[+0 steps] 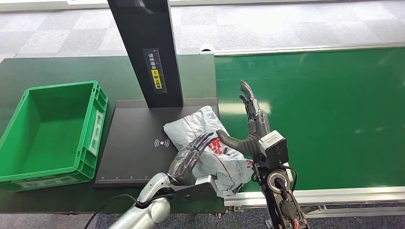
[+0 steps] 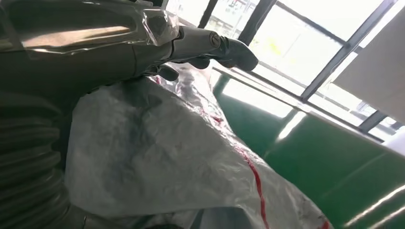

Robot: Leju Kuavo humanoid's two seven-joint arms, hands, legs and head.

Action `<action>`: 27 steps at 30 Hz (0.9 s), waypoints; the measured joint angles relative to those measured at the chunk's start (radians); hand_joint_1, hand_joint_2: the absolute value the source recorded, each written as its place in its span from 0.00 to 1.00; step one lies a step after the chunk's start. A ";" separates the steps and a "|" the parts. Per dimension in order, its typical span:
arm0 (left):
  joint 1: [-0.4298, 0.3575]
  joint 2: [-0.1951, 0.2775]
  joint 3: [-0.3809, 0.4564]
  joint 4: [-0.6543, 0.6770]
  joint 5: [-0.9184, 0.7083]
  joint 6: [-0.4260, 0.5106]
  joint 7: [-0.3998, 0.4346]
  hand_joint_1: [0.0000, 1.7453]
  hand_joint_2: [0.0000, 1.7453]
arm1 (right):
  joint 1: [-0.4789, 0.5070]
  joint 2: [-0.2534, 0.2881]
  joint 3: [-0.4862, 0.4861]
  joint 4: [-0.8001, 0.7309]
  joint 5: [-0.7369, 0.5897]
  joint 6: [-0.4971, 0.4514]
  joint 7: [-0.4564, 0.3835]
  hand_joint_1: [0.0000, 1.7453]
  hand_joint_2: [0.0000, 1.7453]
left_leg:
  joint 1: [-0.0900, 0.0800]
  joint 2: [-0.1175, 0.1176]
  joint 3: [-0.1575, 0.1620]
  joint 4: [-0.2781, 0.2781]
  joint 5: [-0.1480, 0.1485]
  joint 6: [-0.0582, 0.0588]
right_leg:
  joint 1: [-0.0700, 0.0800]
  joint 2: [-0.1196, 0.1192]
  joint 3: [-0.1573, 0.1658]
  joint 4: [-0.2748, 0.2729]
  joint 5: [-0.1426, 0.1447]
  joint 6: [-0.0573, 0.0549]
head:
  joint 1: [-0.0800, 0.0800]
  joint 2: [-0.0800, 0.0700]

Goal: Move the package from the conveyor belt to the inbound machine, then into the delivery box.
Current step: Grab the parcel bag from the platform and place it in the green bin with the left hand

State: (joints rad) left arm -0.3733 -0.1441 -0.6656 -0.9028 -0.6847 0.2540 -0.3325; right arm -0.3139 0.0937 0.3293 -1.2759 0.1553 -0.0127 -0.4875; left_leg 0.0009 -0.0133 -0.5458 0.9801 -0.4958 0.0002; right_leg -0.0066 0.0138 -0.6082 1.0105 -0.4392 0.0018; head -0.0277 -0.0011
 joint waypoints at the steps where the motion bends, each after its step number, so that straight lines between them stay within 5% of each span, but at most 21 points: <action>1: -0.014 -0.013 -0.003 0.037 -0.010 0.001 0.013 0.00 1.00 | 0.001 0.000 0.000 -0.007 0.000 0.000 0.000 0.00 1.00 | 0.000 0.000 0.000 0.000 0.000 0.000 | 0.000 0.000 0.000 0.000 0.000 0.000 | 0.000 0.000; 7: -0.087 -0.074 -0.014 0.229 -0.058 -0.003 0.053 0.02 1.00 | 0.021 0.000 0.000 -0.055 0.000 -0.001 0.000 0.00 1.00 | 0.000 0.000 0.000 0.000 0.000 0.000 | 0.000 0.000 0.000 0.000 0.000 0.000 | 0.000 0.000; 11: -0.115 -0.096 -0.014 0.298 -0.063 -0.015 0.056 0.92 1.00 | 0.033 0.000 0.000 -0.083 0.004 -0.002 0.001 0.00 1.00 | 0.000 0.000 0.000 0.000 0.000 0.000 | 0.000 0.000 0.000 0.000 0.000 0.000 | 0.000 0.000; 27: -0.151 -0.117 0.000 0.346 -0.061 -0.005 0.036 1.00 1.00 | 0.043 0.001 -0.001 -0.116 0.011 -0.011 0.007 0.00 1.00 | 0.000 0.000 0.008 0.000 0.000 0.000 | 0.000 0.000 0.009 0.000 0.000 0.000 | 0.000 0.000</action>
State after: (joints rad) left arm -0.5240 -0.2606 -0.6652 -0.5566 -0.7462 0.2487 -0.2963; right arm -0.2712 0.0943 0.3281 -1.3920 0.1664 -0.0238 -0.4804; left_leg 0.0009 -0.0131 -0.5379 0.9798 -0.4961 0.0003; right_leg -0.0066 0.0138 -0.5994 1.0105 -0.4393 0.0018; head -0.0276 -0.0011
